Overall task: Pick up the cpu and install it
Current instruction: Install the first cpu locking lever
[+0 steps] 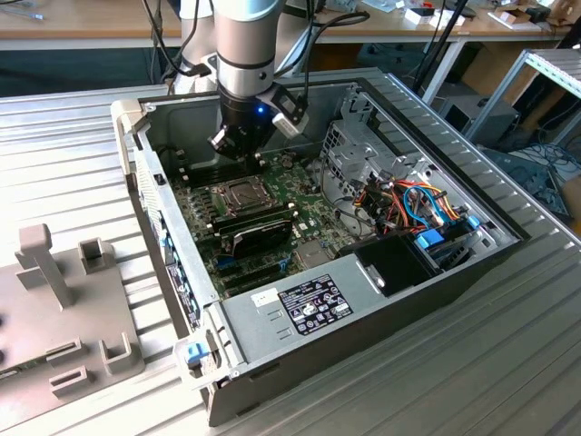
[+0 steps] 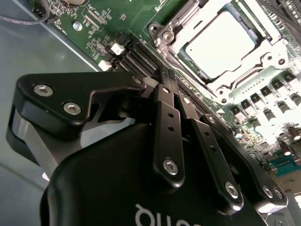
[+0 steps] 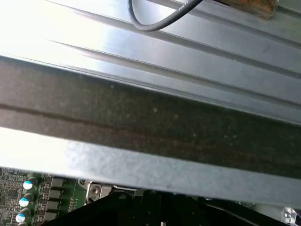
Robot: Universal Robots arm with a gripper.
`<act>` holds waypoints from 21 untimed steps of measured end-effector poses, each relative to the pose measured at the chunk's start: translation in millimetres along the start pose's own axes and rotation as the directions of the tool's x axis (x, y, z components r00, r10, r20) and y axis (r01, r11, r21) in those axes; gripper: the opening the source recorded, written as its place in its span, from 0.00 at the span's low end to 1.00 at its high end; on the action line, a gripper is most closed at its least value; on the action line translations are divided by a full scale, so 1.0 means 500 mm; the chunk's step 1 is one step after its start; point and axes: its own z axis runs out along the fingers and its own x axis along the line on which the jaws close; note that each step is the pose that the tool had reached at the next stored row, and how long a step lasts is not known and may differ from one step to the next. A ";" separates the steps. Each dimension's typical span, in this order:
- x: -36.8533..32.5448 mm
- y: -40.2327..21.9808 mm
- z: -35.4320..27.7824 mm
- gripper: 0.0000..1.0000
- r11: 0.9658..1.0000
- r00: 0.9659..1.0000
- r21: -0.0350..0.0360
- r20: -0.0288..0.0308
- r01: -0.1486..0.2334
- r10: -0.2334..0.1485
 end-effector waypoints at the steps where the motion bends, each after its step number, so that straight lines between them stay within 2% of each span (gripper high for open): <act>1: 0.000 0.000 0.000 0.11 1.000 1.000 0.000 0.000 0.000 0.000; 4: 0.000 0.000 0.000 0.11 1.000 1.000 0.001 -0.002 0.000 0.000; 5: -0.001 0.000 0.001 0.11 1.000 1.000 0.001 -0.008 0.000 0.000; 6: -0.002 0.000 0.001 0.11 1.000 1.000 0.000 -0.019 -0.001 0.001; 8: -0.004 -0.001 0.002 0.11 1.000 0.999 -0.003 -0.045 -0.002 0.002; 9: -0.005 -0.001 0.003 0.11 1.000 0.998 -0.006 -0.070 -0.004 0.003; 15: -0.005 -0.001 0.003 0.11 1.000 0.997 -0.006 -0.071 -0.005 0.004; 19: -0.005 -0.001 0.003 0.11 0.998 0.996 0.010 -0.070 -0.060 0.060; 20: -0.005 -0.001 0.003 0.11 0.996 0.994 0.018 -0.070 -0.082 0.083; 21: -0.005 -0.001 0.003 0.11 0.995 0.993 0.023 -0.070 -0.093 0.094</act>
